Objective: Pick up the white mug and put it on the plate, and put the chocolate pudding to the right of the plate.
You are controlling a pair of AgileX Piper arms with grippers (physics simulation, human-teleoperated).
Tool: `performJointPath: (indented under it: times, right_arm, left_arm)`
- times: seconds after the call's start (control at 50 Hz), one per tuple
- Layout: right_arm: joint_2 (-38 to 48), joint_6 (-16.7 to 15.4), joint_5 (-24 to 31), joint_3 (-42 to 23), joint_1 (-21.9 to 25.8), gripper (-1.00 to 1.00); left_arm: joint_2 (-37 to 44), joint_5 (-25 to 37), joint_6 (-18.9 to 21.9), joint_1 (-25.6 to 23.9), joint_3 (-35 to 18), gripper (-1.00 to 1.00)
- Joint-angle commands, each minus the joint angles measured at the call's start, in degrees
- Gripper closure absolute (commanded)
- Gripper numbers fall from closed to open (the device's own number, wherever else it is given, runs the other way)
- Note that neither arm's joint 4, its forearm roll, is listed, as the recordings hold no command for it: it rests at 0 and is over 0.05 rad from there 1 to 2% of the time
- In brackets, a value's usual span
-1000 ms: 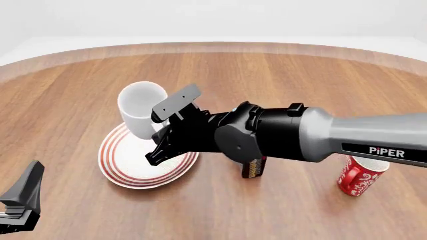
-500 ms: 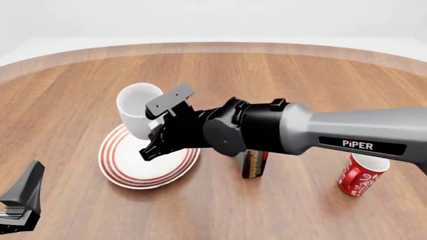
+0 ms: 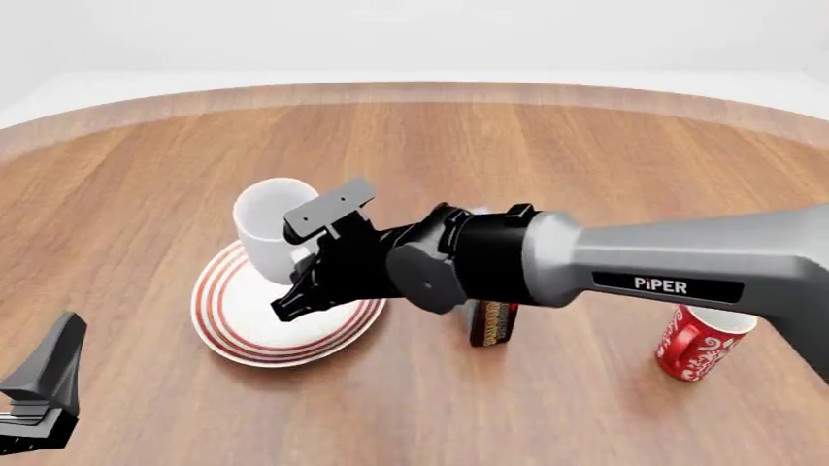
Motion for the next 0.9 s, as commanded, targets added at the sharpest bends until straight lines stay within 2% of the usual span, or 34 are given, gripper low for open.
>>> performJointPath:
  times: [0.02,0.9]
  right_arm:
    - [1.09,1.35,-0.59,0.06,-0.11,1.00]
    - [4.98,2.78,-1.54,-0.22,-0.17,1.00]
  left_arm:
    - [0.00,0.00,0.00,0.00,0.00,-1.00]
    - [0.00,0.00,0.00,0.00,0.00,-1.00]
